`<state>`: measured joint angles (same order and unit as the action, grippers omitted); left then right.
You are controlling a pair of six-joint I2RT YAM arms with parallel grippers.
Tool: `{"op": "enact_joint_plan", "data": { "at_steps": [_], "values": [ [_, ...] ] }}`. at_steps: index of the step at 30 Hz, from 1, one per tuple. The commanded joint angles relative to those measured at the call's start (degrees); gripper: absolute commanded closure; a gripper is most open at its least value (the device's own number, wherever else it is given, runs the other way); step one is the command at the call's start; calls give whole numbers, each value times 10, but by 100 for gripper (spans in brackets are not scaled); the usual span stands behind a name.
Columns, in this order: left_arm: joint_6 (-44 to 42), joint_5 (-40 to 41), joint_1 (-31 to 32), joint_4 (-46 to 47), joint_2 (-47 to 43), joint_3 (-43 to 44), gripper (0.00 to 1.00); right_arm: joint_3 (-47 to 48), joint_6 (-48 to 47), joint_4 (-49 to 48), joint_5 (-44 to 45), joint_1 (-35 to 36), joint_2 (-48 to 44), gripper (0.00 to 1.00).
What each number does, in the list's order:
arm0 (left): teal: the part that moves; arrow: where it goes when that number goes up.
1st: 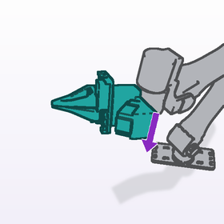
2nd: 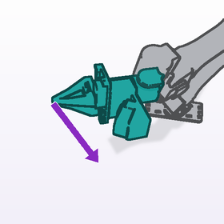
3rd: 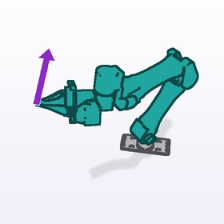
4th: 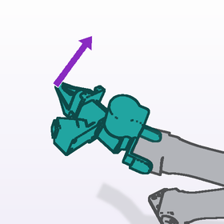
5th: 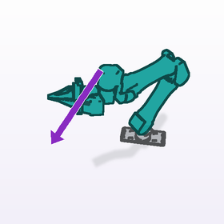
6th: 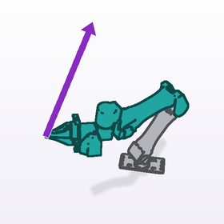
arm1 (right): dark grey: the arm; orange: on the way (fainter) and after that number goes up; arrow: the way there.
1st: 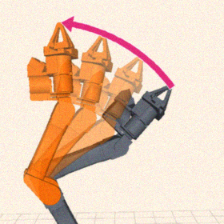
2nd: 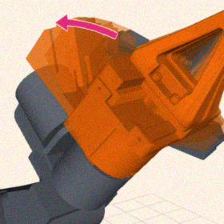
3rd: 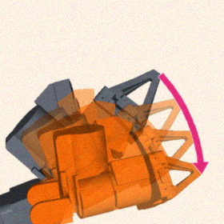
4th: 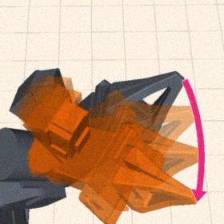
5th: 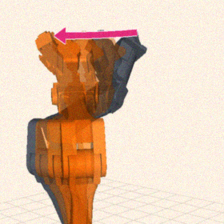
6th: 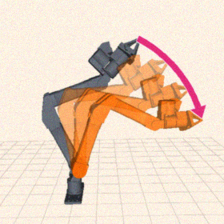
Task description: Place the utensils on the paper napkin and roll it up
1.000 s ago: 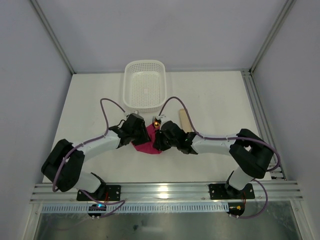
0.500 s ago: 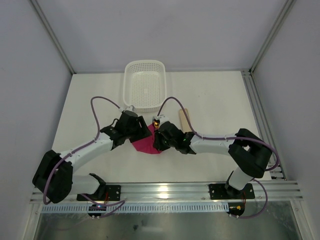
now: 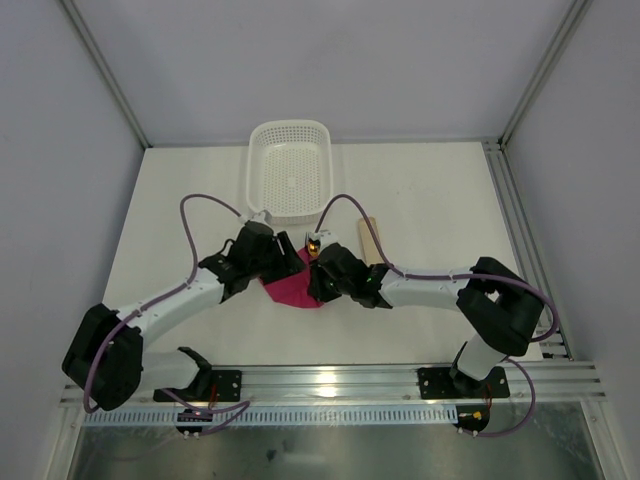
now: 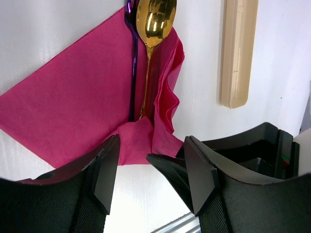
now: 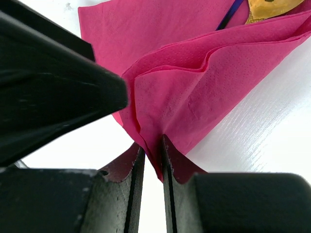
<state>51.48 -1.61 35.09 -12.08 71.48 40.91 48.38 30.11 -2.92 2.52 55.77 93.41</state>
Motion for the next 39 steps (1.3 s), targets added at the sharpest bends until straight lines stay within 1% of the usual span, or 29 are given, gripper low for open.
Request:
{"op": "enact_joint_plan", "data": {
  "at_steps": [1, 7, 11, 13, 14, 15, 16, 17, 20, 21, 24, 31, 32, 35, 38, 39],
  "values": [
    [-2, -21, -3, 48, 29, -3, 41, 22, 1, -5, 13, 3, -3, 79],
    [-2, -36, -3, 76, 65, 8, 42, 22, 1, -2, 16, 5, -8, 79],
    [-4, -43, -3, 76, 84, 11, 47, 22, 3, -2, 16, 4, -9, 79],
    [-8, -38, -3, 75, 88, 10, 53, 22, 4, -2, 13, 4, -9, 78],
    [-10, -37, -3, 72, 94, 12, 61, 22, 3, -1, 13, 4, -9, 77],
    [-16, -36, -3, 70, 95, 13, 64, 23, 2, 0, 9, 4, -9, 77],
    [-19, -32, -3, 67, 97, 14, 67, 24, 0, 4, 9, 4, -11, 75],
    [-22, -31, -5, 65, 99, 15, 73, 24, -3, 11, 9, 4, -16, 73],
    [-30, -32, -7, 62, 103, 16, 80, 9, -12, 10, 1, 4, -33, 68],
    [-31, -34, -8, 62, 108, 17, 81, -1, -13, 8, 1, 5, -37, 66],
    [-38, -37, -13, 60, 116, 17, 83, -7, -22, 10, 17, 18, -41, 62],
    [-43, -47, -22, 65, 130, 18, 84, 18, -44, 26, 92, 64, -11, 63],
    [-45, -48, -23, 65, 131, 18, 84, 22, -46, 48, 125, 68, -8, 63],
    [-48, -49, -27, 65, 132, 17, 85, 26, -49, 66, 185, 91, -6, 64],
    [-51, -49, -29, 65, 132, 16, 85, 22, -57, 71, 210, 100, -9, 64],
    [-53, -49, -30, 65, 133, 17, 85, 22, -60, 74, 223, 101, -9, 65]
  ]
}}
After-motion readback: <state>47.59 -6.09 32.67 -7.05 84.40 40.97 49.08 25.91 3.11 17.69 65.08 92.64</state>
